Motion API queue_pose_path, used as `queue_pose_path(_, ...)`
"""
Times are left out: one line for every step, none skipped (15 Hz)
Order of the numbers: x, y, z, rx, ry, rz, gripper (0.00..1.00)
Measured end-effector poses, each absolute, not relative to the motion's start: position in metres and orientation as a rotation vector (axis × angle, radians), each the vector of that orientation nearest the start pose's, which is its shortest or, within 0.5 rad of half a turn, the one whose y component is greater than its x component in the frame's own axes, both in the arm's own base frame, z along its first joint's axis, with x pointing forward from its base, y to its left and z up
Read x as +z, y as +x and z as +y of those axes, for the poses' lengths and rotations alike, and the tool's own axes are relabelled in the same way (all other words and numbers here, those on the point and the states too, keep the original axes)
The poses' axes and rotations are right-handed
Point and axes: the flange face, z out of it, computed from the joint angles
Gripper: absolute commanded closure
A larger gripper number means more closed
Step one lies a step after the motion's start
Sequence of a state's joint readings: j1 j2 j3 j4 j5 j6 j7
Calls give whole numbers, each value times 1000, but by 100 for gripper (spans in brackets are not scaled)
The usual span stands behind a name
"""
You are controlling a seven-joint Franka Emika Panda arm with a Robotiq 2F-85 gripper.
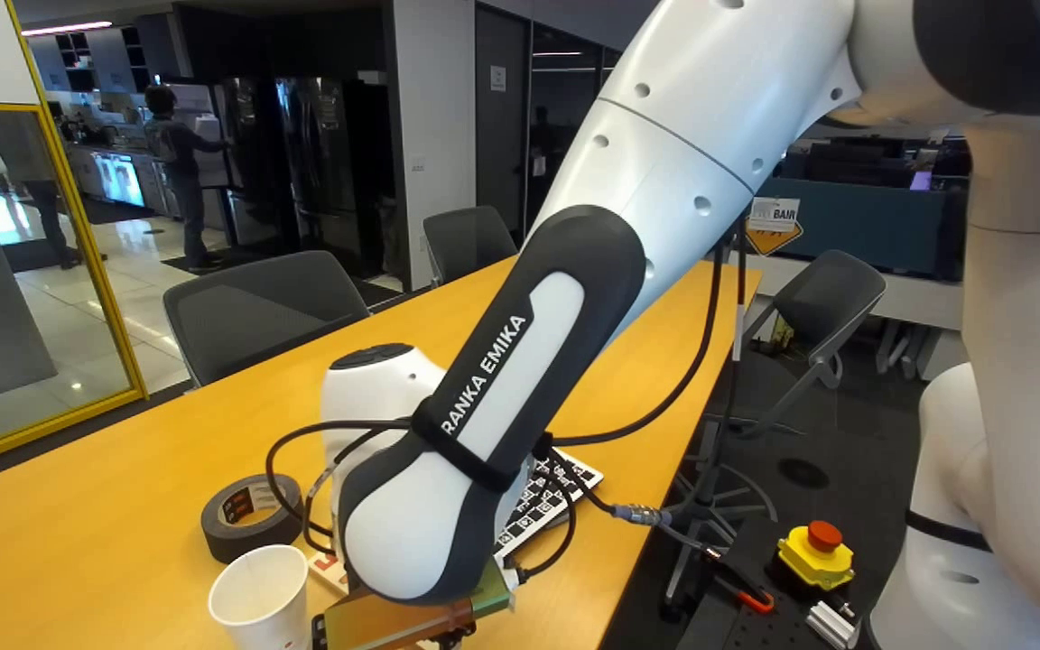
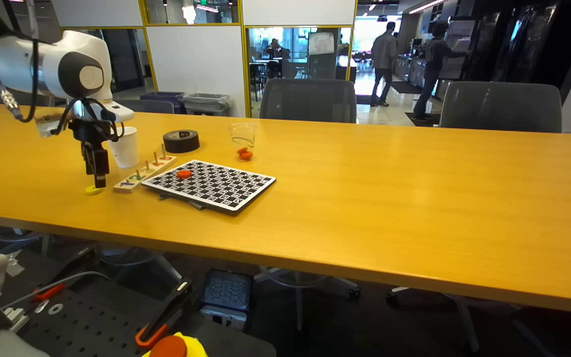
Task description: Put the orange circles into the transparent cup and the yellow circles into the white cup.
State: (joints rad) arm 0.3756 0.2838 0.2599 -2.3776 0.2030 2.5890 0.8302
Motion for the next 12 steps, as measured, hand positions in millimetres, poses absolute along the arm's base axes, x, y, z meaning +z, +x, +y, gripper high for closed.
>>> queue_pose_path(202, 403, 295, 261, -2988, 567, 0)
queue_pose_path(201, 404, 293, 269, -2984, 558, 0)
queue_pose_path(200, 403, 291, 284, -2981, 550, 0)
queue_pose_path(199, 403, 290, 299, -2978, 543, 0)
queue_pose_path(198, 402, 290, 312, -2976, 536, 0)
queue_pose_path(197, 401, 289, 322, -2976, 530, 0)
queue_pose_path(196, 400, 289, 331, -2975, 525, 0)
queue_pose_path(195, 400, 288, 336, -2975, 520, 0)
queue_pose_path(195, 399, 288, 339, -2976, 515, 0)
queue_pose_path(194, 399, 288, 340, -2977, 510, 0)
queue_pose_path(194, 398, 288, 342, -2978, 506, 0)
queue_pose_path(193, 398, 287, 343, -2979, 502, 0)
